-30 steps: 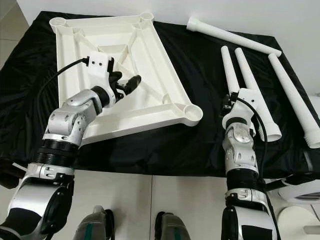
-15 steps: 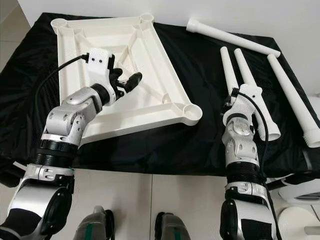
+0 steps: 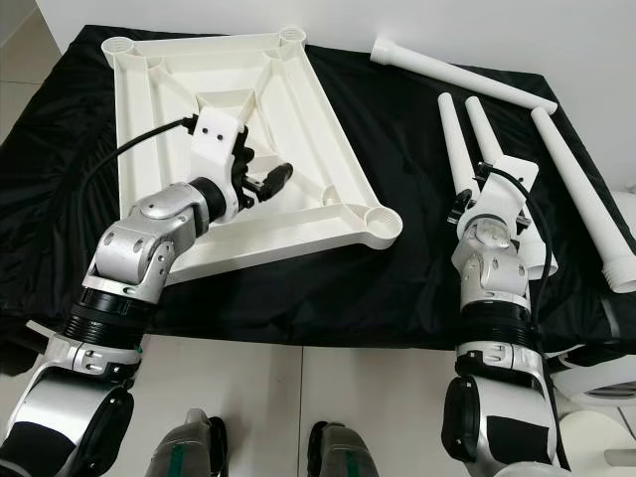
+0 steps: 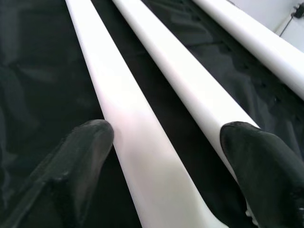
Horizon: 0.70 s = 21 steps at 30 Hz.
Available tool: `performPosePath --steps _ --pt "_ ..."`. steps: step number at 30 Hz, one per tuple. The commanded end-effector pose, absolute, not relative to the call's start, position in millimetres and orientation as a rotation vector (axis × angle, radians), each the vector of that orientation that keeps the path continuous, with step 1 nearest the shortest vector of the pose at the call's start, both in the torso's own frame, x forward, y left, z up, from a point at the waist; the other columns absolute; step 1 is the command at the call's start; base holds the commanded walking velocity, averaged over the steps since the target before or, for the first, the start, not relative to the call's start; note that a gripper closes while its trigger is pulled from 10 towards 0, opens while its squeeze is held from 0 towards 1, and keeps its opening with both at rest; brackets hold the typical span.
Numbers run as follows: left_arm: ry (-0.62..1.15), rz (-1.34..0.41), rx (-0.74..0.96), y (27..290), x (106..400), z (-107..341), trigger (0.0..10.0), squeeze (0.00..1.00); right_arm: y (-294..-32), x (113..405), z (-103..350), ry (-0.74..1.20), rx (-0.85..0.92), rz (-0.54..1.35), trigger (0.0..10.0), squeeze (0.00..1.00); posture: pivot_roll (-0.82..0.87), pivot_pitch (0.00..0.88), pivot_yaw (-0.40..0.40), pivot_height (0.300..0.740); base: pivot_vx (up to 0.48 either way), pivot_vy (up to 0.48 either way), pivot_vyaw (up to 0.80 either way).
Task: Building children table
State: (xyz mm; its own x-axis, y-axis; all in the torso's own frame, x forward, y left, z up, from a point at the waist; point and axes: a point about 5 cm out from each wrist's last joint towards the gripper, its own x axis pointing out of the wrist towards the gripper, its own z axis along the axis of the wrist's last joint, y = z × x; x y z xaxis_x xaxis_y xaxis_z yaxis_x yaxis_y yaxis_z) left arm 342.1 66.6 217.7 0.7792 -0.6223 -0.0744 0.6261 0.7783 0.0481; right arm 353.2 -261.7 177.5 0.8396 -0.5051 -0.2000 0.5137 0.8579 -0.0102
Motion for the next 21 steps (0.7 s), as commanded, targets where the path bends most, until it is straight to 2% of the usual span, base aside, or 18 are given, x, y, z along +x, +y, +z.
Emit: performPosePath --steps 1,2,9,12,21 --pt "0.070 -0.752 0.082 61 337 216 10.0 0.00 -264 352 179 0.216 0.047 -0.558 10.0 0.31 0.00 0.103 -0.062 0.740 0.000 0.000 0.00" --pt "0.070 -0.755 0.077 60 337 217 10.0 0.00 -264 352 178 0.261 0.065 -0.551 10.0 0.00 0.00 0.105 -0.061 0.740 0.000 0.000 0.00" --pt "0.068 -0.754 0.074 60 337 219 10.0 0.00 -262 353 178 0.292 0.096 -0.529 10.0 0.00 0.00 0.106 -0.061 0.740 0.000 0.000 0.00" --pt "0.066 -0.749 0.068 60 337 222 10.0 0.00 -257 355 172 0.417 0.137 -0.437 10.0 0.00 0.00 0.108 -0.060 0.740 0.000 0.000 0.00" --pt "0.062 -0.749 0.069 61 336 224 10.0 0.00 -258 355 167 0.503 0.182 -0.426 10.0 0.00 0.01 0.109 -0.060 0.740 0.000 0.000 0.00"
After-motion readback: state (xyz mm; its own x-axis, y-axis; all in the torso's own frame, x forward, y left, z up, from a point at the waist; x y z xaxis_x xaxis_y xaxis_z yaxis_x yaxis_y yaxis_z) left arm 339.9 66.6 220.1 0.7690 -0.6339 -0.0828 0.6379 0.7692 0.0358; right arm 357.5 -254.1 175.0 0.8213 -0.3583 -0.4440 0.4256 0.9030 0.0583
